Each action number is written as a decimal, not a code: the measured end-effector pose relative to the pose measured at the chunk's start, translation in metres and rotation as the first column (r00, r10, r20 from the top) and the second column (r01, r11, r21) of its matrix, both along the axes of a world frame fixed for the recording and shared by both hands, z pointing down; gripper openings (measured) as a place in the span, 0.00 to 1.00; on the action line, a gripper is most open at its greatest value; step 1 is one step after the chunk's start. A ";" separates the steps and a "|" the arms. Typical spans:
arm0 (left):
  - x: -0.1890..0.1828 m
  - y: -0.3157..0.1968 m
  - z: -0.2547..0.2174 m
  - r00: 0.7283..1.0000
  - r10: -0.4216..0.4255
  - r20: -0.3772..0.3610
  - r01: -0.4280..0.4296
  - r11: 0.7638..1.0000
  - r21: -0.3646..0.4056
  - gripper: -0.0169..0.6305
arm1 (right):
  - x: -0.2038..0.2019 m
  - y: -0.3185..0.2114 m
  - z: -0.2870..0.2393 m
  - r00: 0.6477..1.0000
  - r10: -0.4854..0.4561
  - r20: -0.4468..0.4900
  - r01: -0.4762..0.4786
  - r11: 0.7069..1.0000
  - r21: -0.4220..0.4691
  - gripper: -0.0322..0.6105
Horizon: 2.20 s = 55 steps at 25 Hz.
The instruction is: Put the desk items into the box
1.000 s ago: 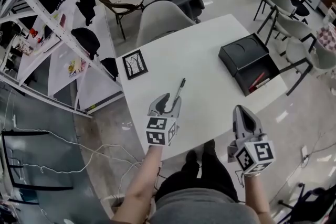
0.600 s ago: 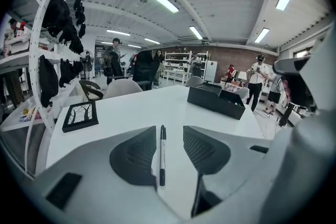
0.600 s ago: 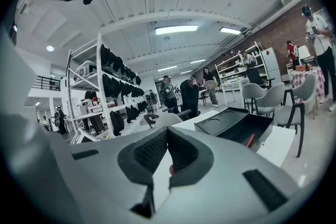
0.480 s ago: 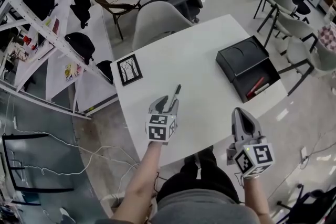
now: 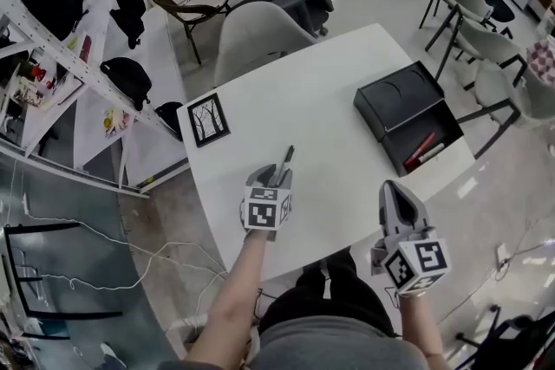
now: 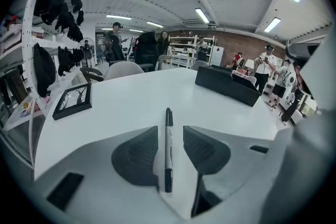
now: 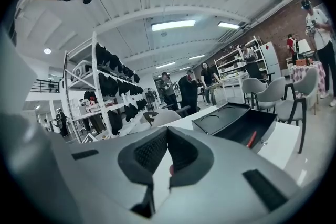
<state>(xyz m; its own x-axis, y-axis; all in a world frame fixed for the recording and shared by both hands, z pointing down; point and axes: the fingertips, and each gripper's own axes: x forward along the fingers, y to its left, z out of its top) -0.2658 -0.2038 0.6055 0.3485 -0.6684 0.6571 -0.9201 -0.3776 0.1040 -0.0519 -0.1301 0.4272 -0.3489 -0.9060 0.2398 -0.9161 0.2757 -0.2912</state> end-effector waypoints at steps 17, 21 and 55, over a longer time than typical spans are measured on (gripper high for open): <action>0.000 -0.002 0.018 0.998 0.017 0.060 -0.012 0.996 -0.092 0.22 | -0.001 -0.012 0.005 1.000 -0.001 0.000 0.001 1.000 -0.018 0.05; -0.001 -0.001 0.017 0.998 0.018 0.052 -0.013 0.996 -0.093 0.21 | -0.001 -0.011 0.006 1.000 0.002 -0.002 -0.002 1.000 -0.025 0.05; 0.020 0.002 -0.070 0.995 0.092 -0.047 -0.087 0.991 0.102 0.10 | -0.003 0.013 -0.007 0.998 0.059 -0.027 -0.059 0.998 0.015 0.05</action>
